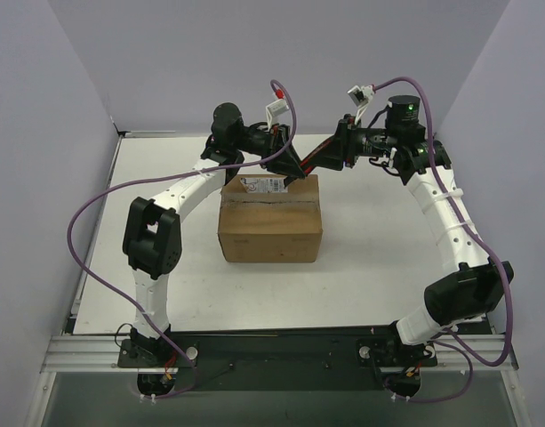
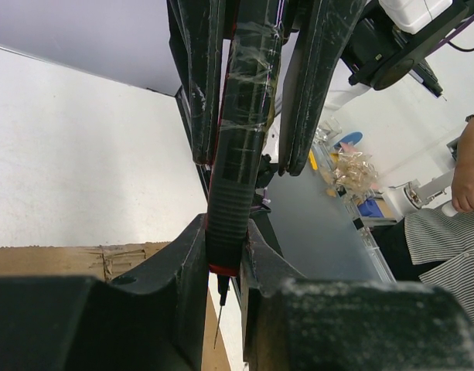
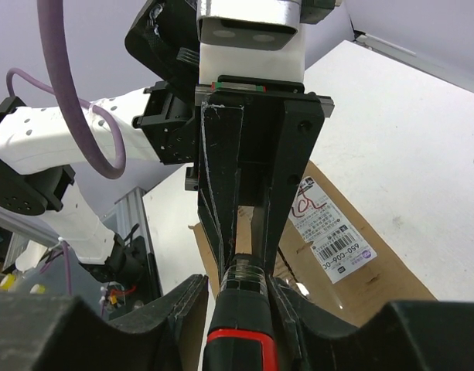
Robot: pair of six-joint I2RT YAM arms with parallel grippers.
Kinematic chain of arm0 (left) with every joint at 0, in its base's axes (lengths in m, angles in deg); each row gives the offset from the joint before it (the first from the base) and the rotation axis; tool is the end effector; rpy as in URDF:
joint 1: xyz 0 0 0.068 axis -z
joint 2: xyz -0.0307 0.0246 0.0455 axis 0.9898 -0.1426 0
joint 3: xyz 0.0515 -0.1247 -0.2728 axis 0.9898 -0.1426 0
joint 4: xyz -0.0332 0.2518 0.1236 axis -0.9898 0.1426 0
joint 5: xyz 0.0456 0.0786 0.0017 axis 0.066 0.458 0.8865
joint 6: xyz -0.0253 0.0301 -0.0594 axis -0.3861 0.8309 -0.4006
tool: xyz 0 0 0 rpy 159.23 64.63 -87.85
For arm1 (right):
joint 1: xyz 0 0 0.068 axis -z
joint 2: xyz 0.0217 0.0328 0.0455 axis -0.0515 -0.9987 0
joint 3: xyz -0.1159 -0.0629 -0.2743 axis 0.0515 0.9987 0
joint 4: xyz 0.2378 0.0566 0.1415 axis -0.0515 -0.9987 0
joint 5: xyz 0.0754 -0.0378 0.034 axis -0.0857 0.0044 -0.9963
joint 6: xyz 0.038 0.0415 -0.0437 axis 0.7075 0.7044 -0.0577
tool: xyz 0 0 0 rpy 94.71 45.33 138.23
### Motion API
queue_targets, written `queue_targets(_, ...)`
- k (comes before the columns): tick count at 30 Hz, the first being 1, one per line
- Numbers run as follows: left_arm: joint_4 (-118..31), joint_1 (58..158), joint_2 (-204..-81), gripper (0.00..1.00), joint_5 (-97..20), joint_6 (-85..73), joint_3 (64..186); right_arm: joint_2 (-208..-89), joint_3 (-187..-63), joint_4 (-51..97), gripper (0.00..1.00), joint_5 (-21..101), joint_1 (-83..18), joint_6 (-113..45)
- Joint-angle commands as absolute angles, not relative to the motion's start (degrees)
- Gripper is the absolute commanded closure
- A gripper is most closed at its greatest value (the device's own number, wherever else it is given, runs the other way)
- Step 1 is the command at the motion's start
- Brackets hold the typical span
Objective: Unpack the express box
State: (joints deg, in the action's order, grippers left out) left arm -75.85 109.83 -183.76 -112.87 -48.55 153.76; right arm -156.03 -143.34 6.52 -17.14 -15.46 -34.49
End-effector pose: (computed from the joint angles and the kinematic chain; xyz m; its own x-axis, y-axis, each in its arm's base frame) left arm 0.4179 -0.2883 0.3884 -0.5528 0.1804 -0.8135 0.7507 -0.3158 -0.5802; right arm 0.3481 0.1316 0.4774 -0.2942 -0.0165 -0.9556 -0.9322 0.2256 0.2831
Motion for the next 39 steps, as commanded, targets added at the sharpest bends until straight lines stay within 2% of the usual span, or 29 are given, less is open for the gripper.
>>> queue_targets(1,-79.3,110.7,-182.5,1.0,-112.8,-48.8,154.7,-155.8,-145.1,9.4,0.67,-19.1,-17.3,-34.9)
queue_targets(4,-79.3,110.7,-182.5,1.0,-112.9,-48.8,154.7,-155.8,-144.9,7.1,0.73,-18.3,-17.9,-37.2)
queue_targets(5,-79.3,110.7,-182.4,1.0,-112.9,-48.8,154.7,-155.9,-144.9,6.8,0.84,-18.1,-18.1,-37.6)
queue_targets(7,-79.4,110.7,-182.5,1.0,-112.9,-48.7,154.7,-156.1,-144.9,6.6,0.98,-16.8,-18.1,-37.6)
queue_targets(10,-79.8,110.7,-182.5,1.0,-112.8,-48.8,154.4,-156.3,-145.9,7.5,1.0,-12.5,-18.0,-35.1)
queue_targets(11,-80.0,110.6,-182.4,1.0,-112.8,-48.7,154.1,-156.3,-146.6,7.5,1.0,-6.7,-17.6,-33.0)
queue_targets(12,-79.9,110.3,-182.3,0.87,-112.1,-48.3,153.9,-156.4,-148.4,7.5,1.0,-3.8,-17.2,-31.8)
queue_targets(15,-75.4,108.4,-180.3,0.66,-108.7,-43.1,153.1,-155.5,-149.9,7.5,1.0,4.5,-11.9,-28.0)
queue_targets(17,-64.6,105.8,-178.3,0.54,-106.6,-37.9,153.1,-154.4,-149.5,7.3,1.0,9.3,-8.6,-27.2)
queue_targets(18,-58.8,105.0,-177.5,0.52,-105.4,-28.0,153.9,-154.1,-149.4,6.5,1.0,9.0,-7.6,-28.1)
queue_targets(19,-41.5,104.5,-175.9,0.48,-100.8,-20.3,155.2,-153.2,-148.4,6.5,1.0,7.8,-6.7,-28.6)
queue_targets(20,-30.7,104.8,-175.0,0.46,-97.8,-11.3,156.7,-152.9,-147.9,6.5,1.0,6.5,-5.7,-29.2)
queue_targets(21,-22.4,105.8,-174.1,0.44,-94.4,6.6,160.1,-152.4,-147.4,4.9,1.0,6.9,-5.5,-30.9)
queue_targets(22,-8.5,108.8,-172.4,0.39,-84.5,14.4,161.2,-151.7,-146.6,4.0,1.0,7.5,-5.3,-32.0)
queue_targets(24,-1.2,111.8,-170.5,0.36,-77.2,29.4,161.8,-150.6,-144.6,3.7,1.0,8.1,-3.3,-31.4)
queue_targets(27,-4.4,117.4,-163.4,0.3,-64.9,35.7,152.6,-149.8,-139.4,6.0,1.0,2.7,3.0,-25.0)
queue_targets(28,-10.2,118.7,-159.3,0.26,-62.6,36.4,145.8,-149.1,-137.7,7.4,1.0,0.6,4.8,-20.3)
queue_targets(29,-12.4,121.8,-157.6,0.17,-58.0,37.8,143.2,-148.7,-134.8,8.2,1.0,-0.8,6.3,-18.8)
queue_targets(30,-14.0,123.5,-156.2,0.15,-55.7,42.2,140.5,-148.4,-133.6,9.4,1.0,-1.5,9.2,-17.5)
queue_targets(36,-24.3,133.9,-150.5,0.14,-40.7,51.0,126.4,-146.8,-119.9,30.9,1.0,-11.9,13.7,-0.9)
queue_targets(38,-28.9,134.8,-150.1,0.14,-39.1,52.6,123.6,-147.4,-117.4,33.6,1.0,-16.1,15.2,1.2)
queue_targets(39,-31.0,135.1,-150.0,0.13,-38.9,53.9,122.1,-147.4,-114.1,39.5,1.0,-17.7,15.6,4.0)
